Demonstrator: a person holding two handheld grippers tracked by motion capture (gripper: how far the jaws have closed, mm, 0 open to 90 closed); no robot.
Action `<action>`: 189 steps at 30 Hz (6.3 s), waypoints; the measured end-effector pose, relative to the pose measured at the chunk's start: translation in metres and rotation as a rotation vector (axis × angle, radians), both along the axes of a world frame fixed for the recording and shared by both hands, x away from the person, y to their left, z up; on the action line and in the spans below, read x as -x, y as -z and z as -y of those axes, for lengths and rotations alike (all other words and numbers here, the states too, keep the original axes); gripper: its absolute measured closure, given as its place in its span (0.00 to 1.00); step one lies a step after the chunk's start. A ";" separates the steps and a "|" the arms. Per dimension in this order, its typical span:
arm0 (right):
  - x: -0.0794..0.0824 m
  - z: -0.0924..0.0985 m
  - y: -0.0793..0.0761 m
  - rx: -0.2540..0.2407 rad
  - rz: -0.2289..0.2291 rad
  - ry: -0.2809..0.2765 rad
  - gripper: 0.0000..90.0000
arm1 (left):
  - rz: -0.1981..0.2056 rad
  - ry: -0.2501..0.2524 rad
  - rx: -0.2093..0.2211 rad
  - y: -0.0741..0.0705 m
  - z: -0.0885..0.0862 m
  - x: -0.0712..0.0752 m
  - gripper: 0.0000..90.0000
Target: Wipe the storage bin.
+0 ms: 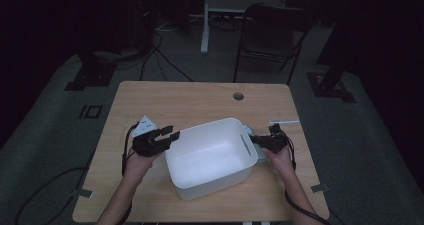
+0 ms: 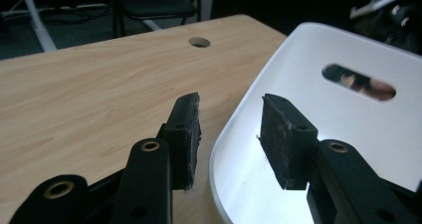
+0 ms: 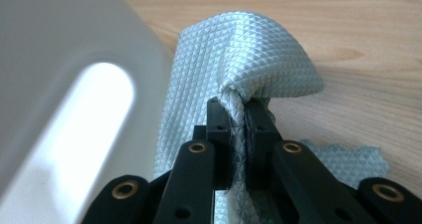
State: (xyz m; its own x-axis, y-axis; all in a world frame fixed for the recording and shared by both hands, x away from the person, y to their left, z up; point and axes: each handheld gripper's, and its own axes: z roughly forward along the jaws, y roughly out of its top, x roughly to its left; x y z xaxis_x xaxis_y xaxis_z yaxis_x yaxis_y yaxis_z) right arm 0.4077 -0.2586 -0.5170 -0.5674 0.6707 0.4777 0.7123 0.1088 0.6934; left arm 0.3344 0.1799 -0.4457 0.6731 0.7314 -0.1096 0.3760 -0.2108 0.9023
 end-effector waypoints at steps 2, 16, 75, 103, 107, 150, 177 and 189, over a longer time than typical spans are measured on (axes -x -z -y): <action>0.003 0.003 -0.004 -0.001 0.016 0.006 0.94 | -0.012 0.012 -0.014 0.001 0.002 -0.003 0.67; 0.017 0.013 -0.008 -0.028 0.024 0.007 0.94 | -0.040 0.029 -0.025 0.004 0.002 -0.006 0.87; 0.064 0.038 -0.053 -0.134 0.169 0.018 0.94 | -0.010 -0.125 -0.063 0.013 0.004 0.030 0.97; 0.053 -0.001 -0.050 -0.115 0.145 -0.023 0.83 | -0.003 -0.090 -0.086 0.012 0.006 0.026 0.97; 0.052 0.000 -0.047 -0.111 0.138 -0.025 0.90 | 0.000 -0.086 -0.090 0.012 0.006 0.026 0.97; 0.032 -0.009 0.009 0.001 -0.005 0.037 0.92 | 0.010 -0.093 -0.098 0.013 0.010 0.028 0.97; 0.054 -0.014 -0.031 -0.069 0.085 0.019 0.92 | 0.017 -0.098 -0.121 0.013 0.014 0.030 0.97; 0.043 -0.016 -0.004 -0.005 0.022 0.039 0.93 | 0.018 -0.101 -0.123 0.013 0.017 0.031 0.96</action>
